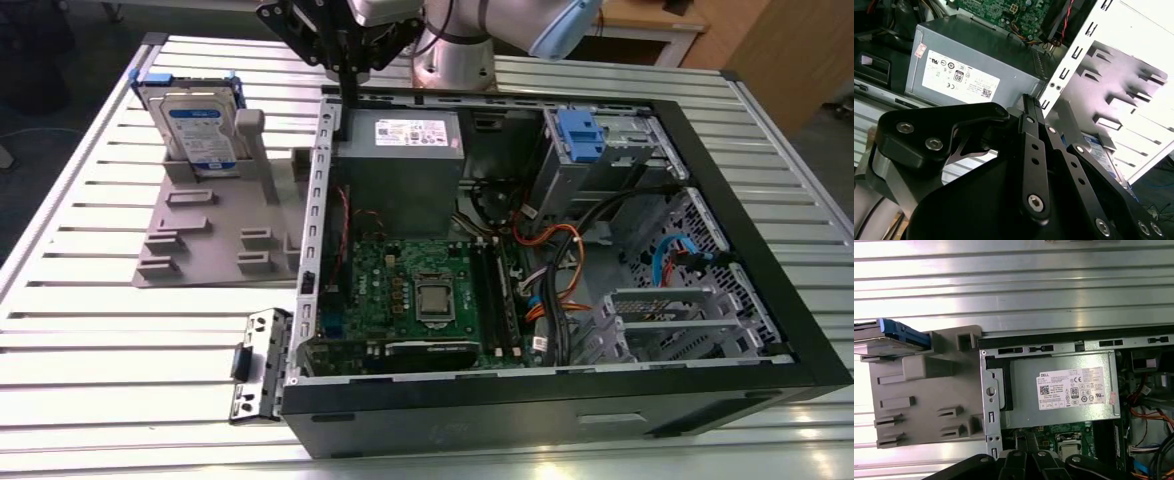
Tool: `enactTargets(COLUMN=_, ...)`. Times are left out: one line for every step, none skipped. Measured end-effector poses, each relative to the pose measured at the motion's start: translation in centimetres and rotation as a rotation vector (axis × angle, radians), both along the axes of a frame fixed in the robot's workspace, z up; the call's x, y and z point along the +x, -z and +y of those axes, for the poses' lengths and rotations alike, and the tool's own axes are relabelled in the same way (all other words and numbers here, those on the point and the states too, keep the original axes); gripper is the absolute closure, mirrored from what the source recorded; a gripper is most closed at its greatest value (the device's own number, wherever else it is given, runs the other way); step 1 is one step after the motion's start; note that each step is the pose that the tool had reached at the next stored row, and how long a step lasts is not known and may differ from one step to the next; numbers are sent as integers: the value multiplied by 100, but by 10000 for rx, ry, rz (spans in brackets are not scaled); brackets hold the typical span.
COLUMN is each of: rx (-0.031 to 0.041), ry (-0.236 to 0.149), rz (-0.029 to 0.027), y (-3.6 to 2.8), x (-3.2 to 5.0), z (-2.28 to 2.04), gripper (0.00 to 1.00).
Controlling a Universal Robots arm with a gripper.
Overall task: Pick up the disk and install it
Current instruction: 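Reach for the disk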
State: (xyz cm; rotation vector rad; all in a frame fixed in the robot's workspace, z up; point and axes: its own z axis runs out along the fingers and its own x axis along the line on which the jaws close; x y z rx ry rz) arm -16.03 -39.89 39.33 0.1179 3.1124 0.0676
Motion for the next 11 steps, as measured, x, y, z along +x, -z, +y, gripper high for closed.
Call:
enactTargets(rx=0, ry=0, rz=0, y=0, x=-6, z=0, gripper=90)
enactTargets(rx=0, ry=1, rz=0, y=0, x=-11, z=0, gripper=90)
enactTargets(rx=0, ry=0, rz=0, y=0, x=-16, z=0, gripper=90)
enactTargets(rx=0, ry=0, rz=0, y=0, x=-22, z=0, gripper=90)
enactTargets(rx=0, ry=0, rz=0, y=0, x=-28, z=0, gripper=90)
enactTargets(rx=0, ry=0, rz=0, y=0, x=-34, z=0, gripper=90)
enactTargets(rx=0, ry=0, rz=0, y=0, x=-39, z=0, gripper=90)
enactTargets(rx=0, ry=0, rz=0, y=0, x=-44, z=0, gripper=90)
enactTargets(rx=0, ry=0, rz=0, y=0, x=-50, z=0, gripper=90)
enactTargets(rx=0, ry=1, rz=0, y=0, x=-55, z=0, gripper=90)
enactTargets(rx=0, ry=0, rz=0, y=0, x=-60, z=0, gripper=90)
